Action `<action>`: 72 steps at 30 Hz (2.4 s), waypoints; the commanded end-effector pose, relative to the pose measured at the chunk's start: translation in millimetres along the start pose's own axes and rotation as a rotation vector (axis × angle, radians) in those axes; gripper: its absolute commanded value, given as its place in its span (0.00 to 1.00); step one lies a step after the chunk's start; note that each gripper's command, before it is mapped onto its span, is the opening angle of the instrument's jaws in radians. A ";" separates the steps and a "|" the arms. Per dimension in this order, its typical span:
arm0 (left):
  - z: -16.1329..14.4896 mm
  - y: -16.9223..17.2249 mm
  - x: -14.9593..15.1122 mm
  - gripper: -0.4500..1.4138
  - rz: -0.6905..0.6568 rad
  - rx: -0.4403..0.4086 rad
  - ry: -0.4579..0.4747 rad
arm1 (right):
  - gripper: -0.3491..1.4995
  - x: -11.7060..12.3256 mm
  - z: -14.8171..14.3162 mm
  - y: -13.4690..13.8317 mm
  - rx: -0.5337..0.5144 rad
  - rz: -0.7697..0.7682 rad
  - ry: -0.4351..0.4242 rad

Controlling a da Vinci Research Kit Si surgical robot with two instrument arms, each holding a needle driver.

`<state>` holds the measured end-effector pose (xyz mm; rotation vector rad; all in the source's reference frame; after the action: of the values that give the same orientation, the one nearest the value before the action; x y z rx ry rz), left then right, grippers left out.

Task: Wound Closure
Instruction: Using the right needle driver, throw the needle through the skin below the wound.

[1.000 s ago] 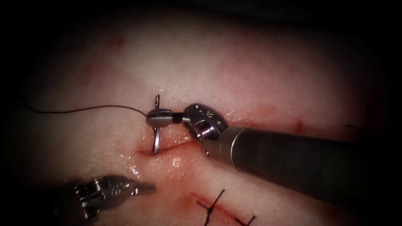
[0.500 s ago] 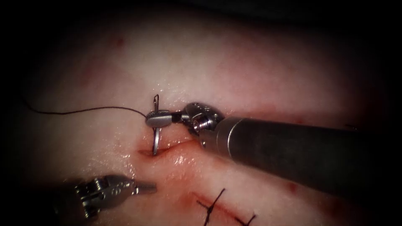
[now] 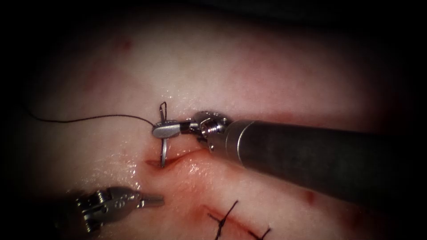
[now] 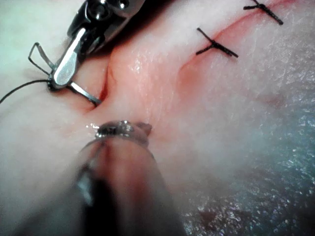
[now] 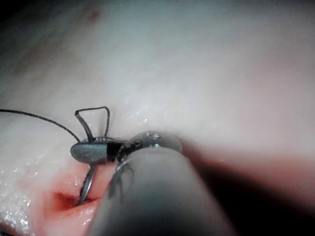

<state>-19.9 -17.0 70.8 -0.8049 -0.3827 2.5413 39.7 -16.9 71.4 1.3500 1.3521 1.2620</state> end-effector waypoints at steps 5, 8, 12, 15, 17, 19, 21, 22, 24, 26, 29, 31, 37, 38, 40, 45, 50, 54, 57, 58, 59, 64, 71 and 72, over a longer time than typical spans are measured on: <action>0.3 -0.4 -0.3 0.03 -0.006 -0.002 0.002 | 0.00 -1.0 1.0 -0.1 0.024 0.044 -0.027; 0.1 -0.5 -0.6 0.03 -0.004 -0.003 0.001 | 0.00 -1.5 1.0 -0.5 0.032 0.063 -0.029; 0.1 -0.5 -0.6 0.03 -0.004 -0.003 0.001 | 0.00 -2.0 1.1 -1.0 0.037 0.087 -0.031; 0.2 -0.4 -0.7 0.03 -0.003 -0.002 -0.002 | 0.00 -2.3 1.5 -1.2 0.047 0.104 -0.026; 0.3 -0.4 -0.8 0.03 -0.002 -0.002 -0.004 | 0.00 -2.5 1.8 -1.4 0.058 0.110 -0.015; 0.5 -0.3 -0.7 0.03 -0.003 0.000 -0.004 | 0.00 -2.7 2.3 -1.4 0.057 0.109 -0.005; 0.7 -0.2 -0.6 0.03 -0.004 0.002 -0.007 | 0.00 -2.9 3.0 -1.4 0.053 0.107 0.007; 0.7 -0.2 -0.6 0.02 -0.004 0.003 -0.007 | 0.00 -3.0 3.1 -1.4 0.051 0.106 0.010; 0.7 -0.1 -0.6 0.01 -0.004 0.002 -0.010 | 0.00 -3.0 3.4 -1.3 0.048 0.105 0.014; 0.7 0.0 -0.7 0.00 -0.004 0.003 -0.010 | 0.00 -2.9 3.5 -1.1 0.045 0.110 0.026; 0.4 0.2 -0.9 0.00 -0.003 -0.002 -0.008 | 0.00 -2.7 3.6 -0.9 0.042 0.110 0.045; 0.1 0.3 -1.3 0.00 0.000 -0.003 -0.009 | 0.00 -2.7 3.6 -0.8 0.040 0.109 0.049; -0.8 0.5 -2.5 0.00 -0.002 -0.008 -0.016 | 0.00 -3.0 4.0 -0.7 0.046 0.105 0.053; -1.1 0.5 -2.8 0.00 0.001 -0.010 -0.019 | 0.00 -3.2 4.1 -0.6 0.045 0.104 0.053; -1.4 0.5 -3.3 0.00 -0.007 -0.011 -0.021 | 0.00 -3.4 4.3 -0.6 0.044 0.102 0.053; -2.6 0.5 -4.9 0.00 -0.016 -0.018 -0.030 | 0.00 -3.7 4.7 -0.5 0.045 0.100 0.056; -2.9 0.6 -5.0 0.00 -0.016 -0.018 -0.034 | 0.00 -3.8 5.1 -0.6 0.045 0.099 0.062; -2.7 0.8 -4.8 0.00 -0.019 -0.016 -0.034 | 0.00 -4.0 5.4 -0.8 0.046 0.099 0.067; -2.6 0.8 -4.7 0.00 -0.021 -0.023 -0.032 | 0.00 -4.3 5.7 -0.8 0.052 0.090 0.072; -2.5 0.8 -4.6 0.01 -0.022 -0.026 -0.031 | 0.00 -4.5 5.8 -0.8 0.051 0.089 0.072; -2.4 0.7 -4.6 0.01 -0.022 -0.028 -0.030 | 0.00 -4.6 6.0 -0.8 0.050 0.094 0.075; -1.9 0.3 -5.1 0.01 -0.018 -0.031 -0.027 | 0.00 -5.3 6.0 -1.2 0.052 0.124 0.070; -1.5 -0.1 -5.5 0.01 -0.027 -0.037 -0.022 | 0.00 -6.1 5.9 -1.8 0.059 0.142 0.064; -1.4 -0.2 -5.5 0.01 -0.026 -0.037 -0.022 | 0.00 -6.2 5.9 -1.9 0.059 0.142 0.063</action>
<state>-14.4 -19.4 71.7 -0.7797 -0.4461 2.5277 44.7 -22.3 67.7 1.4768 1.3655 1.3813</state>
